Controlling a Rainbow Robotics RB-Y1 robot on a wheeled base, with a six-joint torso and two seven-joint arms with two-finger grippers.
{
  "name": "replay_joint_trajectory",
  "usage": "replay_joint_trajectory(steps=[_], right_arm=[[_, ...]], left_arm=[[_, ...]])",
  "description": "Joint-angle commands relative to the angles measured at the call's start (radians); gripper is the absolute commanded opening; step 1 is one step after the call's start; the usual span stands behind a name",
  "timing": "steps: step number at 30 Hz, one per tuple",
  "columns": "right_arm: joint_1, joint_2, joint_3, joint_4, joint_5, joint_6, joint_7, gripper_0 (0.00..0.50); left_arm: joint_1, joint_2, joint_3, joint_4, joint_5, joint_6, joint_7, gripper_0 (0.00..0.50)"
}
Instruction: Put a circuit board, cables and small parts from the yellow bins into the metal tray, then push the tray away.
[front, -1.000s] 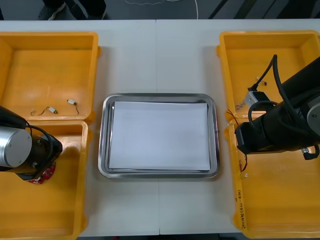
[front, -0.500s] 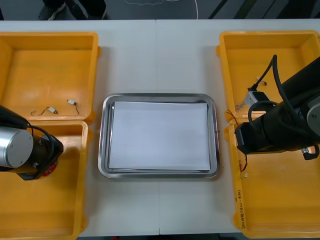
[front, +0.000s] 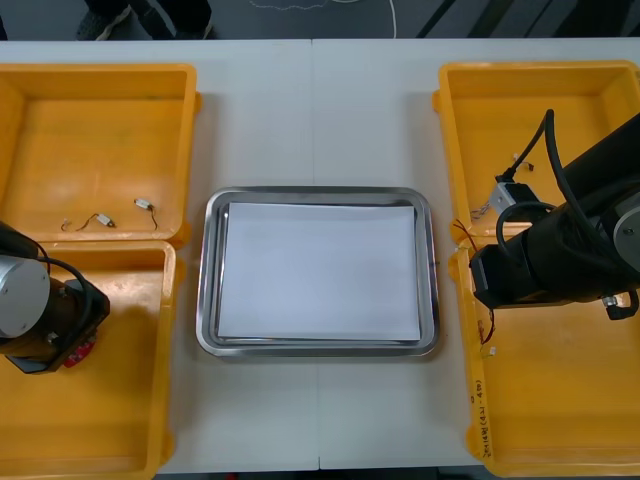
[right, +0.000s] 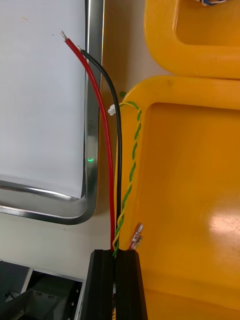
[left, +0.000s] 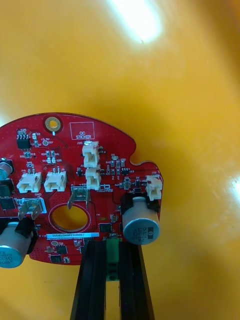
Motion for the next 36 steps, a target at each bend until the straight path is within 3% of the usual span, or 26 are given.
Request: replay_joint_trajectory(steps=[1, 10, 18, 28, 36], right_arm=[[-0.015, 0.000, 0.009, -0.007, -0.003, 0.003, -0.032, 0.000], [-0.013, 0.000, 0.009, -0.007, -0.003, 0.003, -0.032, 0.000], [-0.013, 0.000, 0.009, -0.007, -0.006, 0.003, -0.032, 0.000], [-0.013, 0.000, 0.007, -0.007, -0.010, 0.003, -0.032, 0.000], [-0.013, 0.000, 0.009, -0.007, -0.010, 0.003, -0.032, 0.000]], left_arm=[[0.068, 0.050, 0.068, -0.106, 0.009, 0.023, -0.101, 0.000], [0.078, 0.054, 0.145, -0.238, 0.096, 0.128, -0.114, 0.000], [0.065, 0.085, 0.161, -0.382, 0.130, 0.128, -0.134, 0.000], [-0.096, 0.114, 0.135, -0.429, 0.259, 0.128, -0.161, 0.000], [-0.209, 0.143, -0.001, -0.367, 0.265, 0.128, -0.154, 0.000]])
